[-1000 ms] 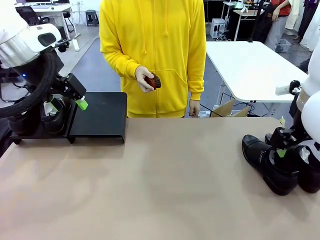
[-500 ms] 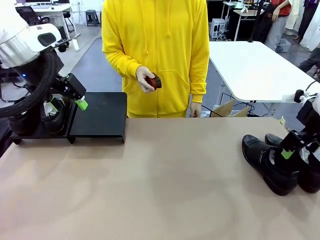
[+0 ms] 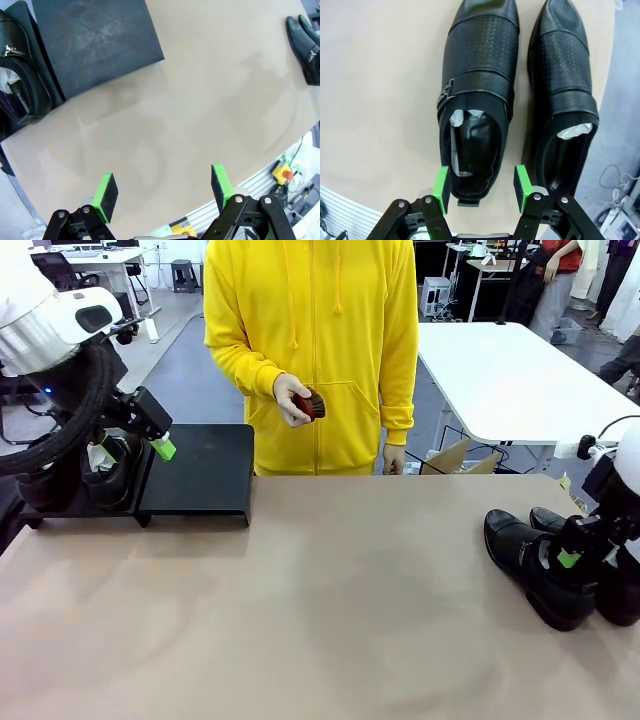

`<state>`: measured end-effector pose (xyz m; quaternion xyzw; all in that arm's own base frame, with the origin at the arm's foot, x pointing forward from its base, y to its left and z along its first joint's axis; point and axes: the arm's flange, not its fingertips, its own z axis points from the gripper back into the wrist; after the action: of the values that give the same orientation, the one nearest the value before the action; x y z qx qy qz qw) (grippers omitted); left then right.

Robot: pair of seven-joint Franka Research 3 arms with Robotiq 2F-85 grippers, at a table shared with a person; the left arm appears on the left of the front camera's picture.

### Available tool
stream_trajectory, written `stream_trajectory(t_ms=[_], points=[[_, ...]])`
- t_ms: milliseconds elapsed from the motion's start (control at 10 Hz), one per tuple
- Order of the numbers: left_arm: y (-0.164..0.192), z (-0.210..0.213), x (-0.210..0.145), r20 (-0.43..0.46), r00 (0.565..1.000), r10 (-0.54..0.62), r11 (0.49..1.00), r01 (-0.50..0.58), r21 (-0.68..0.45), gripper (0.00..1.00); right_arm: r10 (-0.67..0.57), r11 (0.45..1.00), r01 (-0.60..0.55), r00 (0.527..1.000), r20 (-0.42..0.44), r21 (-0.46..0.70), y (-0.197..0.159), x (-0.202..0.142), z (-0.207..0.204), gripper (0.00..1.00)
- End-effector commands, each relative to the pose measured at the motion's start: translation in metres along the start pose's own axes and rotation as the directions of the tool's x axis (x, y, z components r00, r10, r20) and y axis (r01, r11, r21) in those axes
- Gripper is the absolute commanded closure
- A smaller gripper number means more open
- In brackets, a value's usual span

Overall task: Organize the shoes by placing them on the stand.
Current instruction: Pick up one Shoe and place it in the middle of the table.

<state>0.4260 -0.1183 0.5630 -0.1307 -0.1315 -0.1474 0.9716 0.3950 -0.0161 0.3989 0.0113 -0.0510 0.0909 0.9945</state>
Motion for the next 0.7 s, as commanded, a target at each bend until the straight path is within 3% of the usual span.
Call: stream_trajectory(t_ms=[0,600], points=[[0.0,0.001,-0.002,0.011,1.0,0.003,1.0,-0.003,-0.014,0.04,-0.051,0.998,0.052,0.999,0.006,-0.026,-0.002,0.009,-0.01,0.33],[0.0,0.001,-0.002,0.011,1.0,0.003,1.0,-0.003,-0.014,0.04,-0.109,0.994,0.109,0.994,-0.009,-0.002,-0.012,0.027,-0.041,0.33]])
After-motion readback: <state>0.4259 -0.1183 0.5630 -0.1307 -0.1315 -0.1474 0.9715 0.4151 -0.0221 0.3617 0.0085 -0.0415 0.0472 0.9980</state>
